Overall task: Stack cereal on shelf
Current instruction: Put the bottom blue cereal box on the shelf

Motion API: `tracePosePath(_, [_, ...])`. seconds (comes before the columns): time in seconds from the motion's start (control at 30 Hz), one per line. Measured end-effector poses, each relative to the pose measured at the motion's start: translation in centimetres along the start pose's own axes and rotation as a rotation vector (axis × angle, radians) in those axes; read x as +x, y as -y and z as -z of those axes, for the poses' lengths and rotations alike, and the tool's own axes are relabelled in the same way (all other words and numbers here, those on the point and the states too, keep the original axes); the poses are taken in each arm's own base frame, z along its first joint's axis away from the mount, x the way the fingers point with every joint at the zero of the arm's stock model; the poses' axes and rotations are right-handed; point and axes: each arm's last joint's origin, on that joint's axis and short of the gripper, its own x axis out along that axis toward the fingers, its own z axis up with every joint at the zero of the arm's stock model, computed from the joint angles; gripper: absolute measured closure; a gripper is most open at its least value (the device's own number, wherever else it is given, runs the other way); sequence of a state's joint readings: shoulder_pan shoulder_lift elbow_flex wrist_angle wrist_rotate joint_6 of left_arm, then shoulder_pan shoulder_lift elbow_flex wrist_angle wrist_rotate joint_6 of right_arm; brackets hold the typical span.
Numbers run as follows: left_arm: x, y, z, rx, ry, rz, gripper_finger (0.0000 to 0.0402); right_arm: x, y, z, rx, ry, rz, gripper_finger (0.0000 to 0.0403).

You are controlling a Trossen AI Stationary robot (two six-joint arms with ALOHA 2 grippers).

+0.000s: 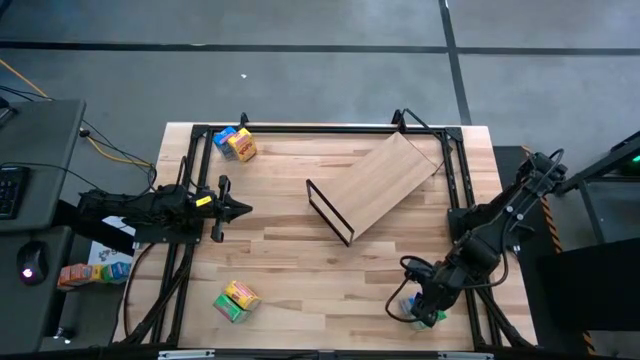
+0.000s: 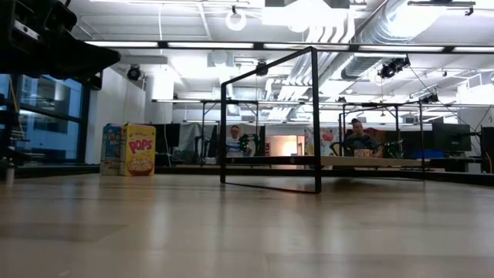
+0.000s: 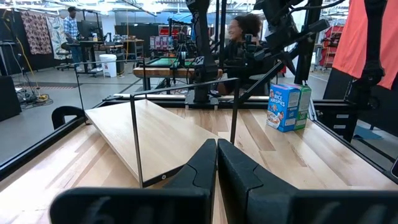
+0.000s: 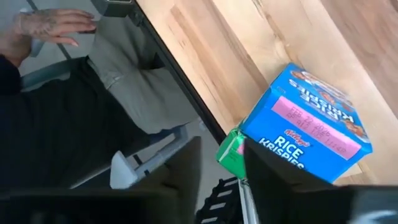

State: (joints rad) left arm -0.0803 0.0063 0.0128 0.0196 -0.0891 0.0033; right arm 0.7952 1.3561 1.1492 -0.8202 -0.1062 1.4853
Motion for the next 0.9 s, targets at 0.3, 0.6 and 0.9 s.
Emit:
tracePosePath(0.3, [0.0,0.0,0.0,0.0,0.0,0.0,0.0394,1.3,0.2,1.3,0.028,-0.061,0.076,0.0385])
tracePosePath(0.6, [0.0,0.0,0.0,0.0,0.001,0.0,0.0394,2.0,1.0,1.4,0.029,-0.043,0.186,0.0401])
tracePosePath(0.9, [0.0,0.0,0.0,0.0,0.0,0.0,0.0394,2.0,1.1,1.4,0.021,-0.033,0.202,0.0402])
